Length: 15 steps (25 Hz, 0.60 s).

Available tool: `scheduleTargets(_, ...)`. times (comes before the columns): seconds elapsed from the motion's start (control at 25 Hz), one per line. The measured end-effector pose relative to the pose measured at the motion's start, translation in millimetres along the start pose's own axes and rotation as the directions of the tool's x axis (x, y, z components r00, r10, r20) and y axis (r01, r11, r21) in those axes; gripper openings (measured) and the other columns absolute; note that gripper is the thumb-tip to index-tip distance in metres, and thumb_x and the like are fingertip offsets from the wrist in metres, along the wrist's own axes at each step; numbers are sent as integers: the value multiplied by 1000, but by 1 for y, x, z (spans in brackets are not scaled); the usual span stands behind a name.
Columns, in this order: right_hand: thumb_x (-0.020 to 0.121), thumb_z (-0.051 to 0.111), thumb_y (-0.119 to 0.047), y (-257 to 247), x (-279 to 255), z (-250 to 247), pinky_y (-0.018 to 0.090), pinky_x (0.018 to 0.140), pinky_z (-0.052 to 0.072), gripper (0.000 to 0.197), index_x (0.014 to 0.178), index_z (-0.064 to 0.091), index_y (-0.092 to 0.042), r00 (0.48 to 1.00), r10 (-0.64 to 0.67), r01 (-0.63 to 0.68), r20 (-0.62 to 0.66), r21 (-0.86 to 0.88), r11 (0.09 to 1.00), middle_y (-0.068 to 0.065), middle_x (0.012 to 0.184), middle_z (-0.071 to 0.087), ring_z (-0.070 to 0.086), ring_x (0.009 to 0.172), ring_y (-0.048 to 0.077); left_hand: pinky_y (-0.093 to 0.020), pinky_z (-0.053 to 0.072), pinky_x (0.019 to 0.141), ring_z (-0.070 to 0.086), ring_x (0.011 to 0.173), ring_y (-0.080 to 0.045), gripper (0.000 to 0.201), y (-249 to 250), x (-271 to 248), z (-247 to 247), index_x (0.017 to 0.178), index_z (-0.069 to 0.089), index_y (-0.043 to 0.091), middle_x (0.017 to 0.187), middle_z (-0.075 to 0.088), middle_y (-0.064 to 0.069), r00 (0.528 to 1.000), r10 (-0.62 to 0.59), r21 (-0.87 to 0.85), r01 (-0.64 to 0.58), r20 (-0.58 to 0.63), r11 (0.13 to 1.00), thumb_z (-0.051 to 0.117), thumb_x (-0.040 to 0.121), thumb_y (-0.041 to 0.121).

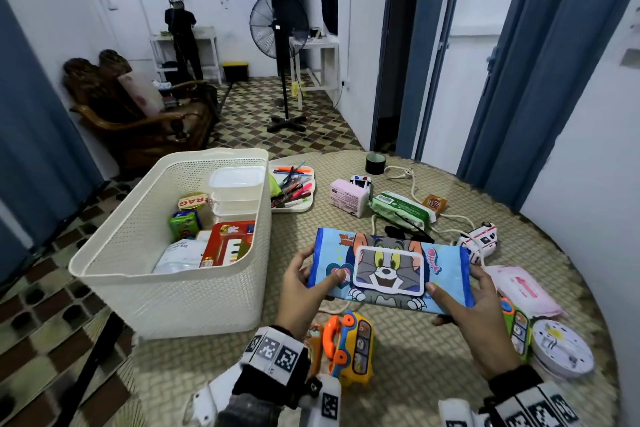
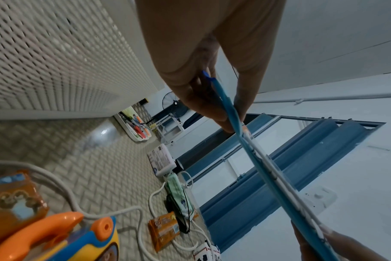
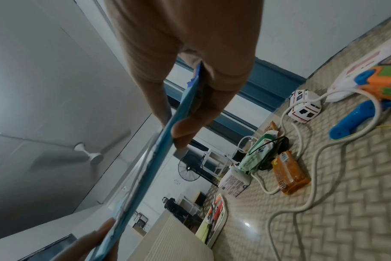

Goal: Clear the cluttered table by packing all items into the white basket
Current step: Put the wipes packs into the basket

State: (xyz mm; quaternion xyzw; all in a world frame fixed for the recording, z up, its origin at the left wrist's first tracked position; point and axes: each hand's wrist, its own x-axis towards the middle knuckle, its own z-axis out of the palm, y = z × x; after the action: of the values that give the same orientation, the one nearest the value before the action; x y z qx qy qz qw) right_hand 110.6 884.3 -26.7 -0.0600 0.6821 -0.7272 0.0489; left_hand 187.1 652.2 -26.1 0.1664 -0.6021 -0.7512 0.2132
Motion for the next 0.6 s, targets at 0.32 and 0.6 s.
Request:
scheduleTargets(0.32,89,60,-3,-41,-51,50,29,44,55,35,120,49,-15,984,-58,55,166,27,998,9,104,66,67,79,24,-24,58,65,70,80,-3,50,79,-44,-72,113,53,21,97,69,3,981,184,119,-177,-52,977,74,75,-3)
scheduleTargets(0.6,88,60,0,-42,-134,118,28,52,58,30,117,54,-7,953,-35,8,302,90,996,7,101,68,70,74,15,-38,59,72,71,87,-22,55,129,-133,-174,123,54,15,96,73,-9,959,244,256,-202,-145,945,77,75,2)
